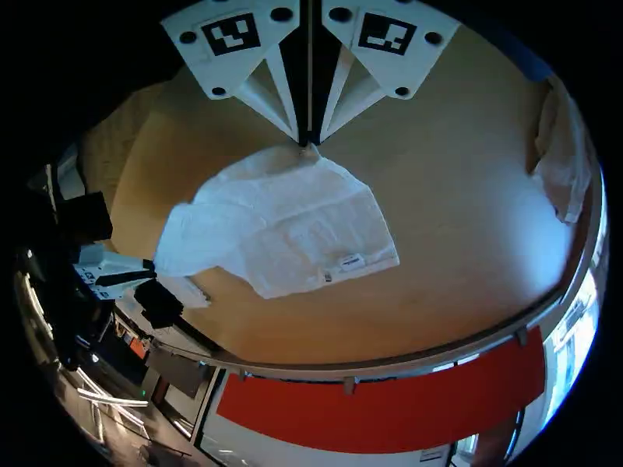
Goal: Fold towel
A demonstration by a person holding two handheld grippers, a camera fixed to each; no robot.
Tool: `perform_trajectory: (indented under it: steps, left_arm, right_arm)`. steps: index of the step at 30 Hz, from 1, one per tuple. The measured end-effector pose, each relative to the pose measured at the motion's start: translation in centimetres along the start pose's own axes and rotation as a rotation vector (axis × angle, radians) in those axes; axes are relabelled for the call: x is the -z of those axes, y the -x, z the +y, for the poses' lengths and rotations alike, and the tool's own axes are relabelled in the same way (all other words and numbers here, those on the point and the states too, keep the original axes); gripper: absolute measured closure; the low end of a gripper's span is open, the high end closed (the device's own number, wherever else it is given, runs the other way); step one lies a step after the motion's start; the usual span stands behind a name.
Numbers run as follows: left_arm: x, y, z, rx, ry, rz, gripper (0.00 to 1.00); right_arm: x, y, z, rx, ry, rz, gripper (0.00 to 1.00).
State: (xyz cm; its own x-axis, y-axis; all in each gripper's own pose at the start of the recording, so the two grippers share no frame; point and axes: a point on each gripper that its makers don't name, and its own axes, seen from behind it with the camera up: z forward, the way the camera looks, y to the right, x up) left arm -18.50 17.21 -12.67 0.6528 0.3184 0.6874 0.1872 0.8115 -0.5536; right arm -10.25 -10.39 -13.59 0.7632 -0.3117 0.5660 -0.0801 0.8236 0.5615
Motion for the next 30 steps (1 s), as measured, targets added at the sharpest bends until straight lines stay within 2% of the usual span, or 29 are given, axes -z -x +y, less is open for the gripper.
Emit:
perform_trajectory:
  steps: [8, 18, 23, 30]
  left_arm:
    - [0.4, -1.1, 0.0, 0.026, 0.012, 0.019, 0.98]
    - [0.4, -3.2, -0.7, 0.119, 0.026, 0.058, 0.98]
    - [-0.1, -4.7, -1.2, 0.166, 0.042, 0.079, 0.98]
    - [-1.3, -6.6, -2.6, 0.225, 0.039, 0.093, 0.98]
  right_arm:
    - [0.0, -0.1, 0.2, 0.002, 0.006, -0.001, 0.88]
    - [-0.6, -1.8, 2.1, 0.022, 0.030, 0.007, 0.88]
    - [-1.5, -3.0, 3.5, 0.034, 0.041, 0.012, 0.88]
    - [-3.5, -4.9, 5.6, 0.041, 0.057, 0.020, 0.88]
